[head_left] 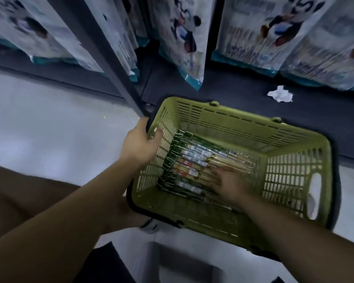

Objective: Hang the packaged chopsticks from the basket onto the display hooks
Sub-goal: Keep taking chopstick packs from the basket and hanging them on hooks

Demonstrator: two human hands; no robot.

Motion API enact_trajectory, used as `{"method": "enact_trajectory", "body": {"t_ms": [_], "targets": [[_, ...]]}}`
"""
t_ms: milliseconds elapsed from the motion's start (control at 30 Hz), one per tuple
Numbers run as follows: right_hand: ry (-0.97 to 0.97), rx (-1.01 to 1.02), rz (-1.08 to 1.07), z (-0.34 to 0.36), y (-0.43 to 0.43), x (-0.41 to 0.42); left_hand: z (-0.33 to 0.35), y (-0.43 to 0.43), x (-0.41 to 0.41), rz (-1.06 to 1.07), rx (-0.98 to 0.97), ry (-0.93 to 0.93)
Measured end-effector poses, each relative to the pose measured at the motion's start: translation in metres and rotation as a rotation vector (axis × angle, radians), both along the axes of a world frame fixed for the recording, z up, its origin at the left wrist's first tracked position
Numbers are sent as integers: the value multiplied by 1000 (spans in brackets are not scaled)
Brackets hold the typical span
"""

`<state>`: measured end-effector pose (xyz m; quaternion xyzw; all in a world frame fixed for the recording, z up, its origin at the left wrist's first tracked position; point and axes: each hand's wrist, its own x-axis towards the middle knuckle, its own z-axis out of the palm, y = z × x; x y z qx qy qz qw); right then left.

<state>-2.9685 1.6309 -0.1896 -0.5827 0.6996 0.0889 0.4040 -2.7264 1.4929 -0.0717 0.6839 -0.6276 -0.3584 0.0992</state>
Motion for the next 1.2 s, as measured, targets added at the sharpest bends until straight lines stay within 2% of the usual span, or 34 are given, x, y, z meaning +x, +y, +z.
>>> {"method": "enact_trajectory", "body": {"t_ms": [200, 600, 733, 800, 900, 933, 967, 1033, 1067, 1133, 1200], "targets": [[72, -8, 34, -17, -3, 18, -7, -3, -2, 26, -21, -3], [77, -16, 112, -12, -9, 14, -3, -3, -1, 23, 12, 53], [-23, 2, 14, 4, -12, 5, 1, -3, -2, 16, 54, 69], [-125, -26, -100, 19, -17, 3, 6, 1, -1, -24, -71, 69], [-402, -80, -372, 56, -32, 7, 17, 9, -6, -156, -459, 68], [-482, -93, -441, 71, -38, 10, 23, 11, -9, -151, -463, 82], [-549, -97, -476, 84, -44, 13, 28, 14, -14, -138, -385, 72], [-675, -103, -495, 105, -52, 22, 29, 18, -20, -119, -92, 29], [-724, -110, -494, 113, -55, 28, 28, 22, -22, -91, 93, 104], [-766, -102, -456, 121, -58, 43, 29, 30, -28, 56, 362, 430], [-777, -72, -421, 122, -57, 58, 22, 35, -32, 186, 385, 645]]}}
